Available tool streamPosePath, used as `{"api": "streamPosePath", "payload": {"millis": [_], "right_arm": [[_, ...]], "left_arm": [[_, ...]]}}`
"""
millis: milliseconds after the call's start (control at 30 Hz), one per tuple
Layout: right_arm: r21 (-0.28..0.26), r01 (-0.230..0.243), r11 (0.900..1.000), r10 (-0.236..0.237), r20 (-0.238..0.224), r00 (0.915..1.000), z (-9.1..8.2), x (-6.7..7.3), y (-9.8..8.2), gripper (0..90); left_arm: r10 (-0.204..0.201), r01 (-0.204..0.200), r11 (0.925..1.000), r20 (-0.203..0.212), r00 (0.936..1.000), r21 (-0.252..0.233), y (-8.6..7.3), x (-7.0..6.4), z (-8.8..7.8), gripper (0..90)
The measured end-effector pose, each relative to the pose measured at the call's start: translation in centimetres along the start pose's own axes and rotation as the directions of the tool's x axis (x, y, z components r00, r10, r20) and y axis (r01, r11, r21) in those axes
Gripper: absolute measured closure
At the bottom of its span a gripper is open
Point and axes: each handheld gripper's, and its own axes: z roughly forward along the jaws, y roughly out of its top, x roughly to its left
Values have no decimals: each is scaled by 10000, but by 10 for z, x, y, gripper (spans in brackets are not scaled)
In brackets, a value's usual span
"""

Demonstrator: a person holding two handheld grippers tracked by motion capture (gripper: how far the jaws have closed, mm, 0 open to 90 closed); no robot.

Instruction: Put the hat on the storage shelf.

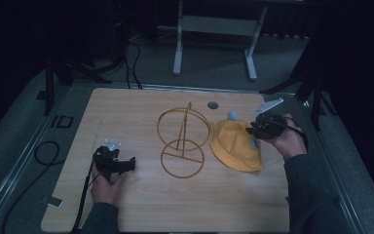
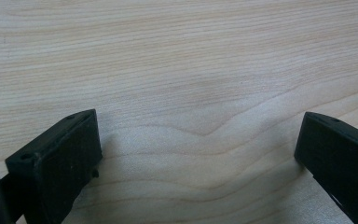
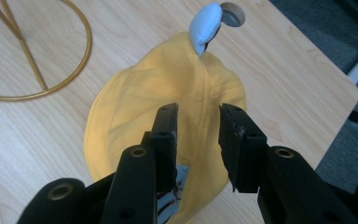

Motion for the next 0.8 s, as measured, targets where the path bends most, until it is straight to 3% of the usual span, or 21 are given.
{"api": "streamPosePath", "payload": {"millis": [200, 367, 500, 700, 800], "right_arm": [[727, 407, 9965, -400, -110, 9991, 5, -3, 12, 667], [1100, 467, 9928, -443, -246, 9987, 8, -5, 18, 658], [1712, 445, 9842, -349, -587, 9977, 14, -7, 25, 639], [2395, 264, 9705, -122, -607, 9981, 25, -11, 34, 619], [2498, 54, 9683, 109, -638, 9979, 30, -13, 38, 623]], "left_arm": [[31, -31, 10000, -3, 10000, 12, 0, 0, 0, 4], [32, -32, 10000, -3, 10000, 15, 0, 0, 0, 4], [30, -30, 10000, -2, 10000, 28, 0, 0, 0, 4], [50, -50, 10000, 0, 10000, 45, 0, 0, 0, 4], [50, -50, 10000, -1, 10000, 45, 0, 0, 0, 4]]}}
